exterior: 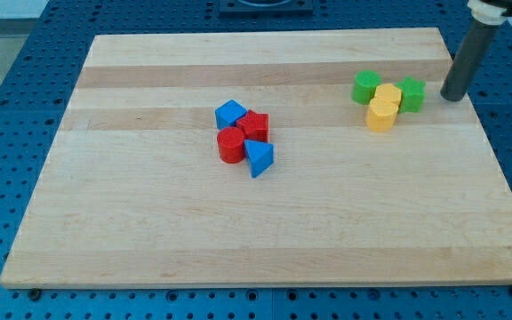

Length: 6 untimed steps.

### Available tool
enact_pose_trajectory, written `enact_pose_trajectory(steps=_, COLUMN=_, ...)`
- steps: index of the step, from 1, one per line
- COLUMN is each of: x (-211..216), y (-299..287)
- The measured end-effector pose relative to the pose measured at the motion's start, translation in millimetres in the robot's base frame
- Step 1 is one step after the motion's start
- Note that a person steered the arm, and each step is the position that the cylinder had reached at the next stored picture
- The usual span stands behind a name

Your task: Nudge the blue triangle down a bit

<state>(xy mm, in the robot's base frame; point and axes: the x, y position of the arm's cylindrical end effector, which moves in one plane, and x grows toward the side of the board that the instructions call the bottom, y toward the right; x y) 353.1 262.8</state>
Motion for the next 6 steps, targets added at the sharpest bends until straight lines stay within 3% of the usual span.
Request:
enact_pose_trajectory(steps=2, x=-0.1, y=-101.0)
enact_pose_trajectory(steps=6, x=-6.8, y=-161.8)
